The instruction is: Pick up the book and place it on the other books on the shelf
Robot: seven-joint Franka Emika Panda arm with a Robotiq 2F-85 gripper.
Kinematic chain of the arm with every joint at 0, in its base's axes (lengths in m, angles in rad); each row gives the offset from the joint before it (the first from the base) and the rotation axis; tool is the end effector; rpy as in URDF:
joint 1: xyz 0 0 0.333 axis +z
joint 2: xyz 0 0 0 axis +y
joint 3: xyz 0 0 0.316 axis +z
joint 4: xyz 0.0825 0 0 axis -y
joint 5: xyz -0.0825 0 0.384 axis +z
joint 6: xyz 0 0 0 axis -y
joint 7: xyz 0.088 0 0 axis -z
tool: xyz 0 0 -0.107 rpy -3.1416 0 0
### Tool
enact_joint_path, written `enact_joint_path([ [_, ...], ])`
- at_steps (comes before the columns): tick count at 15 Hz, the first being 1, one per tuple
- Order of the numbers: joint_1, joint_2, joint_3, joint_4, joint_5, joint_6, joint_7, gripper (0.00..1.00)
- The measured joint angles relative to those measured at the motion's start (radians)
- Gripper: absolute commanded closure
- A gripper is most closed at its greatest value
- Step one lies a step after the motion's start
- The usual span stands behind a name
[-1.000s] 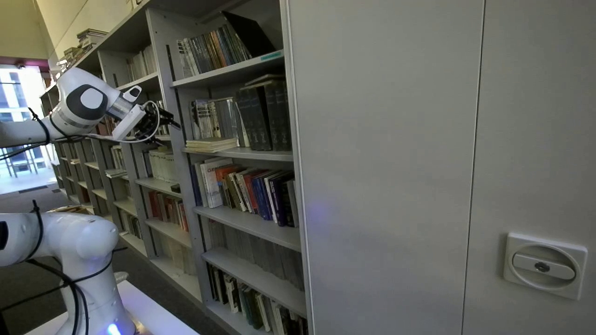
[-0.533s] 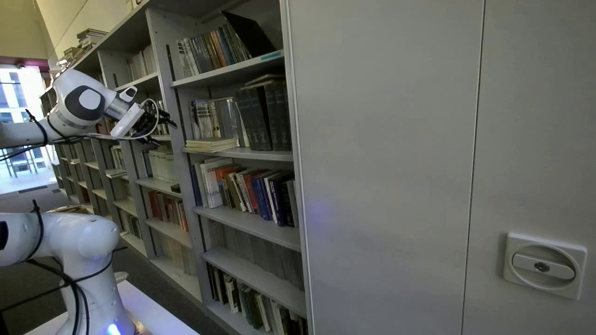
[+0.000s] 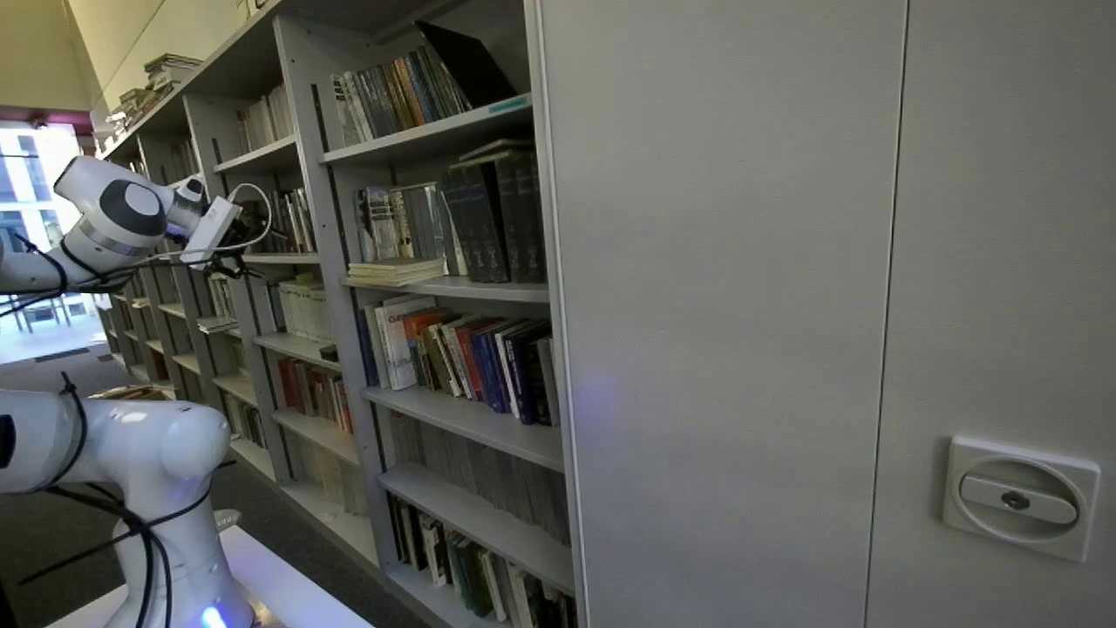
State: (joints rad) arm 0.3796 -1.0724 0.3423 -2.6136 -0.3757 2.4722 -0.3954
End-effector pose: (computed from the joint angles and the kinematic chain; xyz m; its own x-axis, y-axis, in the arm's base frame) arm 0.1982 0.2315 0.6352 0.0940 0.9405 0.3266 0.4788 -0.3303 0.8134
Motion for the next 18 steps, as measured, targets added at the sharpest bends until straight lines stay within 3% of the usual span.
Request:
enact_joint_path([
  [4, -0.045, 0.115, 0.021, 0.049, -0.150, 0.192, -0.018, 0.00],
  [7, -0.126, 0.214, 0.031, 0.107, -0.248, 0.301, -0.026, 0.00],
  [10, -0.163, 0.273, 0.039, 0.148, -0.275, 0.322, -0.026, 0.00],
  [18, -0.158, 0.277, 0.042, 0.149, -0.277, 0.318, -0.024, 0.00],
])
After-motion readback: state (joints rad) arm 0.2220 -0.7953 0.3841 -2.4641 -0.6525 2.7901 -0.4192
